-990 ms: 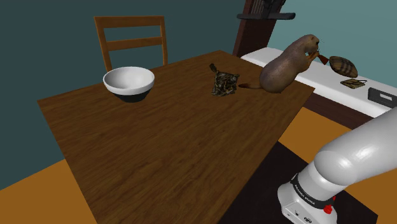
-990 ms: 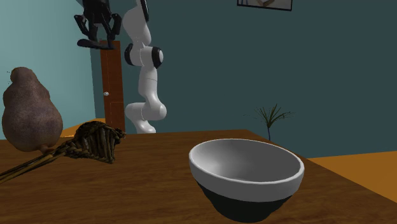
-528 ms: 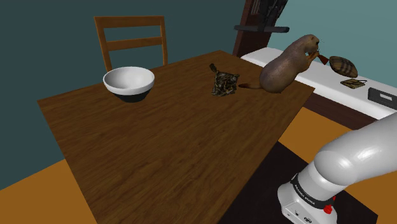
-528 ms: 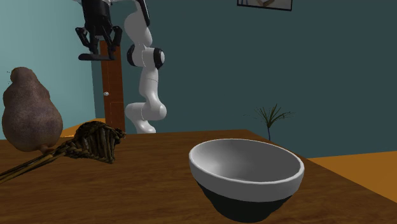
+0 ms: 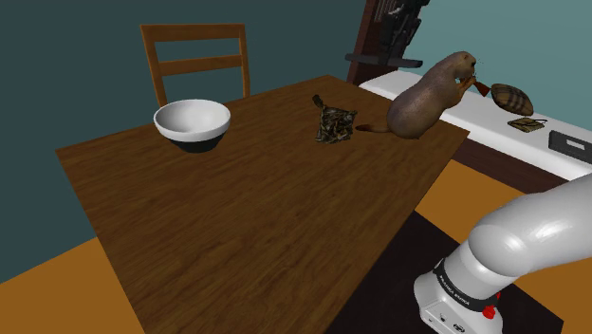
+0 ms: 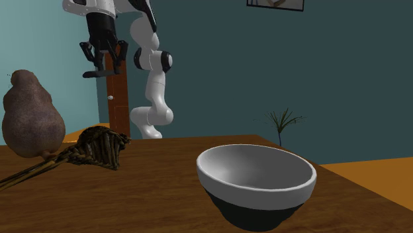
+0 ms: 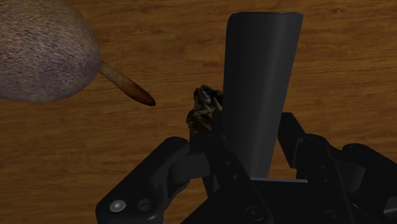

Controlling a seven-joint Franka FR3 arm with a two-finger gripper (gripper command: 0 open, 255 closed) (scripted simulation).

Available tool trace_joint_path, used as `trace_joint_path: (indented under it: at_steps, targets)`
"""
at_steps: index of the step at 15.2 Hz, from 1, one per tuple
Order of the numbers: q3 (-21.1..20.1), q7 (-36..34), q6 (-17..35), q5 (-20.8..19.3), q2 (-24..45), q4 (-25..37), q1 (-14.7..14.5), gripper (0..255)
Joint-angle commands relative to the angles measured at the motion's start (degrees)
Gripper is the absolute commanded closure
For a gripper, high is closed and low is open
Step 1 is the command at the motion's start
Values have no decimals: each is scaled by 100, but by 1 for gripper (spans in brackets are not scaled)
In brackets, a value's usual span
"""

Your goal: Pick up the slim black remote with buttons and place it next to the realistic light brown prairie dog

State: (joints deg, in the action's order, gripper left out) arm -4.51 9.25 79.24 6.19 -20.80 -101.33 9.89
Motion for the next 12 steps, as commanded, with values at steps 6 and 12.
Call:
trace_joint_path:
  at_steps: [6, 12]
  targets:
    - [-14, 49, 579, 12, -210, -788, -5, 255]
    - [-25, 89, 1035, 25, -339, -1374, -9, 255]
